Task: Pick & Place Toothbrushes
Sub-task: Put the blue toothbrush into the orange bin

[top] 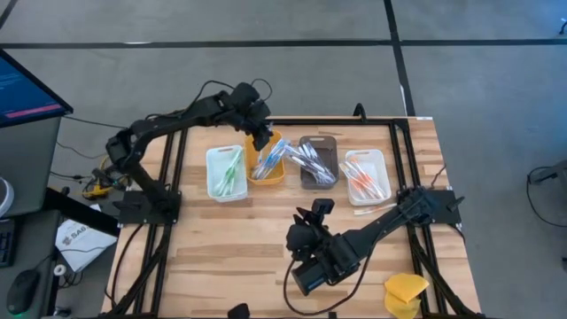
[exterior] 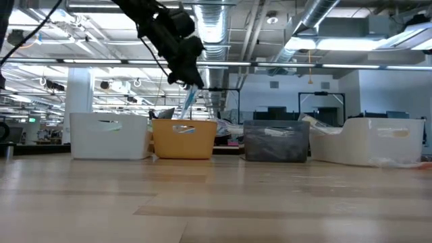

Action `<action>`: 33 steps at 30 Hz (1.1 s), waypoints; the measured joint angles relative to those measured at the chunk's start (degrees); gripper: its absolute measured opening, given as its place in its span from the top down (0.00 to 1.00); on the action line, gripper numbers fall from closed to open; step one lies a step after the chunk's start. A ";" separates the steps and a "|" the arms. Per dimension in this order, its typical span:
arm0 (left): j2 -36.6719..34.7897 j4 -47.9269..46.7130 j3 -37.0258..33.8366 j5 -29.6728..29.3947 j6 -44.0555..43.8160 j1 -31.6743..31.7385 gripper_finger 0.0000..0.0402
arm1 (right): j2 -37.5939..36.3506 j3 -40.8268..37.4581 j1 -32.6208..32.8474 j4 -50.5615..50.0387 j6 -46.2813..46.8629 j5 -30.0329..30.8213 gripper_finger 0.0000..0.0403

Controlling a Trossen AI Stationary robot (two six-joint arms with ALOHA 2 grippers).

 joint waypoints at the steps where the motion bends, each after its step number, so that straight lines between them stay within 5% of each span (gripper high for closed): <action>1: 0.74 -0.03 0.00 0.16 -0.01 0.01 0.96 | 0.00 -0.01 -0.04 0.04 0.00 -0.02 0.75; 16: 7.50 -2.48 0.00 1.91 -0.53 0.38 0.94 | 0.00 -0.01 0.20 0.02 0.00 -0.02 0.75; 33: 7.59 -2.53 0.00 -2.33 -1.52 0.18 0.71 | 0.00 -0.01 0.31 0.02 -2.16 -1.09 0.75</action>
